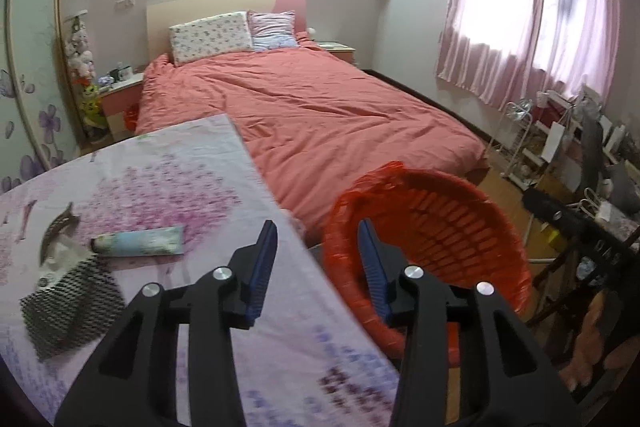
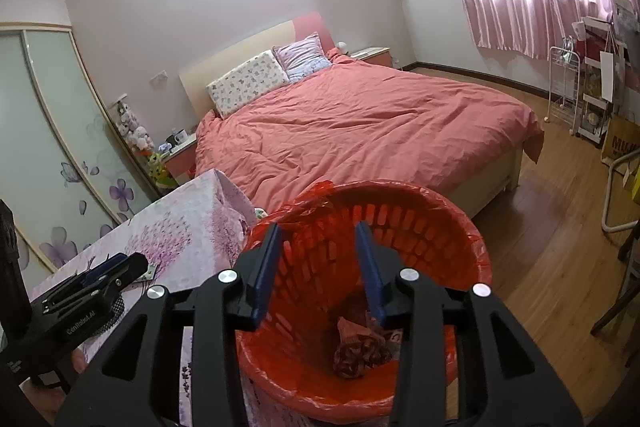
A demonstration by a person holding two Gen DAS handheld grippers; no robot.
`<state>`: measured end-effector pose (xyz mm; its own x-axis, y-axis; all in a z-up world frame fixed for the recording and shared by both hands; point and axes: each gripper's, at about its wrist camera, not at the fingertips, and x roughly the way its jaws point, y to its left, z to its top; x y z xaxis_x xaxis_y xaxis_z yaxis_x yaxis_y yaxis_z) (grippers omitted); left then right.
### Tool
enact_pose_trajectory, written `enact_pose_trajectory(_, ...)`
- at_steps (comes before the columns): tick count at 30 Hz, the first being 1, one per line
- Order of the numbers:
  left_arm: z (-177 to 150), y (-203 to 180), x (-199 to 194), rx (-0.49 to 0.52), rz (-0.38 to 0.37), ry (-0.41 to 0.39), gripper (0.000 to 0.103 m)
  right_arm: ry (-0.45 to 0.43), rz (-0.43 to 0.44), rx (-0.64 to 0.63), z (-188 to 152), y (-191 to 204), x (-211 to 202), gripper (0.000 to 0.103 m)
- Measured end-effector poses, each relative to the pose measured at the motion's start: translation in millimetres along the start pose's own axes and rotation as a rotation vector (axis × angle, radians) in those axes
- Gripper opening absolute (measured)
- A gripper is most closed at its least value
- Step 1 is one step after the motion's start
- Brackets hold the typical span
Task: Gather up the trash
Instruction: 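Grasp the black checkered mesh with the left tool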
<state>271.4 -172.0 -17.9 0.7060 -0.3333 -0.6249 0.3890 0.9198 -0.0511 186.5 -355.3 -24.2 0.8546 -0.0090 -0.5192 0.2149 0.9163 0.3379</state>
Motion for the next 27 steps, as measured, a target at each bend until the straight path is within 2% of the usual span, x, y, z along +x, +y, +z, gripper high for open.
enact_pose_trajectory(7, -12, 41, -11, -0.022, 0.081, 0.012, 0.045, 0.019, 0.004, -0.047, -4, 22, 1, 0.039)
enact_pose_trajectory(14, -35, 116, -31, -0.106, 0.230, 0.024, 0.056, 0.059, 0.033, -0.085, -16, 51, 5, 0.039)
enact_pose_trajectory(19, -57, 168, -37, -0.169, 0.317, 0.073, 0.056, 0.104, 0.066, -0.116, -30, 76, 15, 0.039)
enact_pose_trajectory(24, -72, 198, -30, -0.214, 0.349, 0.132, 0.056, 0.144, 0.099, -0.138, -44, 106, 23, 0.039)
enact_pose_trajectory(27, -74, 202, -24, -0.217, 0.343, 0.145, 0.056, 0.162, 0.111, -0.151, -49, 116, 26, 0.039)
